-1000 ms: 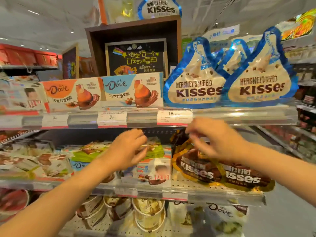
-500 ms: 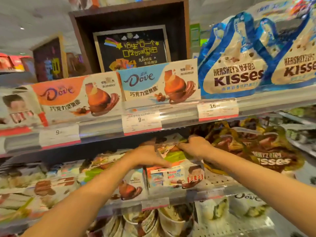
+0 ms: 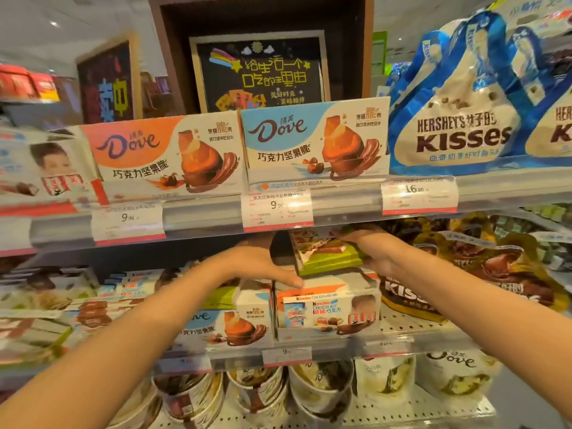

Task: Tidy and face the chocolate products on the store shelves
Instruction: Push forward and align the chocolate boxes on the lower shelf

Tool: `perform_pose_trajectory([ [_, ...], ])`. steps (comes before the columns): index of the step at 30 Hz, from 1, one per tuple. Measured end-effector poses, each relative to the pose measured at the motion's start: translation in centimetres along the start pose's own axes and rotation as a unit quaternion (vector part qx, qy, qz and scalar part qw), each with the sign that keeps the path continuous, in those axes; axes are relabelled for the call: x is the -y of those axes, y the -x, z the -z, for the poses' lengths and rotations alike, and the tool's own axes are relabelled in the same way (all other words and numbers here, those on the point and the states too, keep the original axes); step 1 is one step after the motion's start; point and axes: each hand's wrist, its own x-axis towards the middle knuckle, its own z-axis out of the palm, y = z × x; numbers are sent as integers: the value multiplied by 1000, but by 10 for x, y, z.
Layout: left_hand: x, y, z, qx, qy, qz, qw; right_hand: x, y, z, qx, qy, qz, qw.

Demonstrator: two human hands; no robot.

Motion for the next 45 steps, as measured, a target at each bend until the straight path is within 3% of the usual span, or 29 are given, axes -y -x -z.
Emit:
perform_pose_trajectory([
  [2, 15, 16, 5, -83, 22, 12, 996, 0, -4, 0, 7, 3, 2, 1000],
  [5, 43, 30, 4, -144, -37, 147, 978, -5, -8, 0, 16, 30, 3, 999],
  [8, 57, 32, 0, -109, -83, 231, 963, -11, -11, -6, 12, 68, 3, 998],
  [12, 51, 28, 5, -85, -103, 232, 963, -13, -11, -14, 18, 74, -4, 997],
  [18, 57, 17, 19, 13, -10, 291, 956, -12, -6, -25, 35, 29, -8, 999],
  [22, 60, 19, 26, 31, 42, 311, 949, -15, -8, -37, 42, 32, -15, 999],
  [28, 91, 28, 35, 10, 197, 295, 935, -17, -3, -62, 42, 33, -28, 998],
  [34, 118, 40, 40, -36, 374, 204, 904, -19, -1, -89, 12, 44, -15, 999],
  [41, 176, 68, 53, -86, 567, 129, 809, -11, 15, -147, 23, -58, -11, 998],
  [45, 221, 94, 71, -89, 608, 71, 785, -8, 18, -187, 0, -76, 4, 997],
])
